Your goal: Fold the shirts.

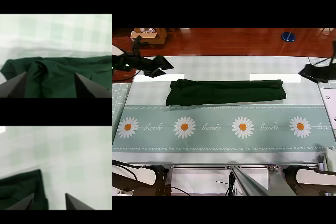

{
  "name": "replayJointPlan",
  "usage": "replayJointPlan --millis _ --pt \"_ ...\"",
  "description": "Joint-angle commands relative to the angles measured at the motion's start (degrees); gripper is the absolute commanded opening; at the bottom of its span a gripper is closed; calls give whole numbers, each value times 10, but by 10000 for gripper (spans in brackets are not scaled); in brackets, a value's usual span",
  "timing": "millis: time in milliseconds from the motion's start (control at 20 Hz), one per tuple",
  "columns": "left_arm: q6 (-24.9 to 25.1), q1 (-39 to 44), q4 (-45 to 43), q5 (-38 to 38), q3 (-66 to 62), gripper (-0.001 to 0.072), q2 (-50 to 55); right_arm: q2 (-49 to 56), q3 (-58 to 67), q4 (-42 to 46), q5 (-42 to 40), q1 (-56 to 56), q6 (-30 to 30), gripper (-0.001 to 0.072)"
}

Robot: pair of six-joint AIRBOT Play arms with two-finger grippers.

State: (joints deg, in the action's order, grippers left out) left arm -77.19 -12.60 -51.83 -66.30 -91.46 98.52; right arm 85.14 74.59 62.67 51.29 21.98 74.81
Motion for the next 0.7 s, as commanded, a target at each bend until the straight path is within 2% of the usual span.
replayJointPlan --millis 0,200,250,450,650 --pt "0 -15 0 -62 -13 692 -10 18 9 -4 90 48 28 472" --pt "0 -5 0 -68 -13 688 -9 91 9 -93 156 58 12 477" --pt "2 -4 0 -68 -13 684 -9 111 9 -130 166 57 8 516" --pt "2 0 0 -68 -13 683 -9 170 9 -257 167 55 -17 519" --pt "2 2 0 -68 -13 674 -9 183 9 -231 147 24 -11 517"
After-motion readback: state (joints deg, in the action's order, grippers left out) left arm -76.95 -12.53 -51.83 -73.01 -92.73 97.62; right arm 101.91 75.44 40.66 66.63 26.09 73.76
